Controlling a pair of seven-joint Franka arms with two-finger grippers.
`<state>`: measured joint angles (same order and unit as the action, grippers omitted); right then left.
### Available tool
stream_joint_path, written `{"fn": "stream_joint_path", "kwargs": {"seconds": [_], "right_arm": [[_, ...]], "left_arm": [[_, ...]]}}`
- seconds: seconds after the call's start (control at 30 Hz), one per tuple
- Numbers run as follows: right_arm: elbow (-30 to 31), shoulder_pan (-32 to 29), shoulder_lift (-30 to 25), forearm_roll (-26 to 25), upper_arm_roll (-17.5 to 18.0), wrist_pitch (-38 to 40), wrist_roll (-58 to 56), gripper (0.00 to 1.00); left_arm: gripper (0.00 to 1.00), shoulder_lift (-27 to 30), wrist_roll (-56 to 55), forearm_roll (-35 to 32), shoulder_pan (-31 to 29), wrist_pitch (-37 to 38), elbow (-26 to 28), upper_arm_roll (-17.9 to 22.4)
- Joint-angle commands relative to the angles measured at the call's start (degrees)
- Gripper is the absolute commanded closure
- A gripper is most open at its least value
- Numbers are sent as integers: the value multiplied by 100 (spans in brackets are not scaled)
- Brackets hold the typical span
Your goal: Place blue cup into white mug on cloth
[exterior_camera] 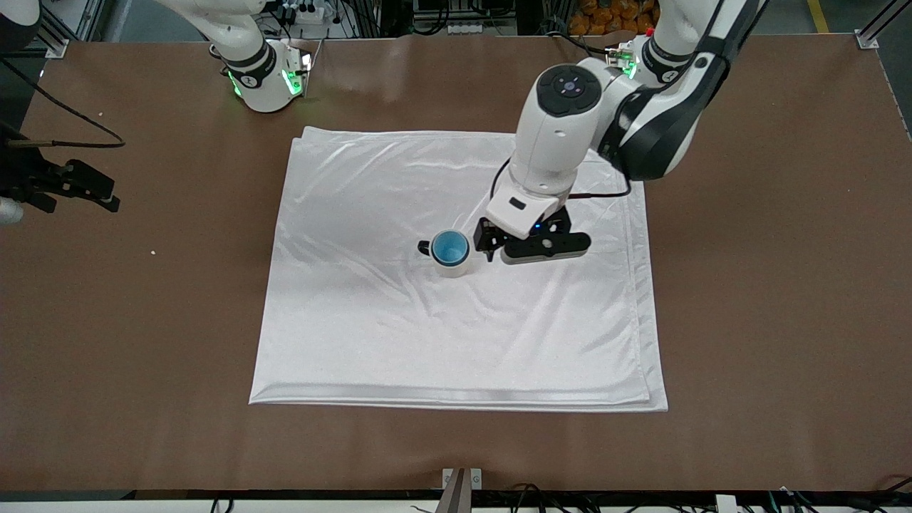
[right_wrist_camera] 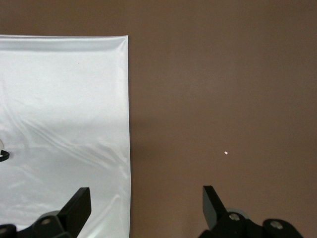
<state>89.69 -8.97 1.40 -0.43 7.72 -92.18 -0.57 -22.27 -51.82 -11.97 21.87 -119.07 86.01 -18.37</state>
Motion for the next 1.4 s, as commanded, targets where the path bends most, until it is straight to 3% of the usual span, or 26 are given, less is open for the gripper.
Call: {"fn": "stream_joint_path", "kwargs": {"seconds": [0.0, 0.23, 0.47, 0.93, 1.37], "right_arm": [[258, -307, -149, 78, 81, -194, 84, 1], [365, -421, -184, 60, 81, -362, 84, 0], [365, -413, -184, 60, 90, -345, 84, 0], [347, -378, -184, 60, 125, -362, 84, 0], [347, -229, -184, 78, 64, -380, 84, 0]], "left_arm": [[0, 442, -118, -191, -288, 323, 144, 0], [0, 732, 610, -165, -701, 735, 109, -17], [0, 803, 1410, -60, -1219, 1562, -356, -35], [0, 1005, 3300, 757, -2458, 1598, -357, -35], [0, 1242, 3451, 819, -2776, 1843, -348, -8]]}}
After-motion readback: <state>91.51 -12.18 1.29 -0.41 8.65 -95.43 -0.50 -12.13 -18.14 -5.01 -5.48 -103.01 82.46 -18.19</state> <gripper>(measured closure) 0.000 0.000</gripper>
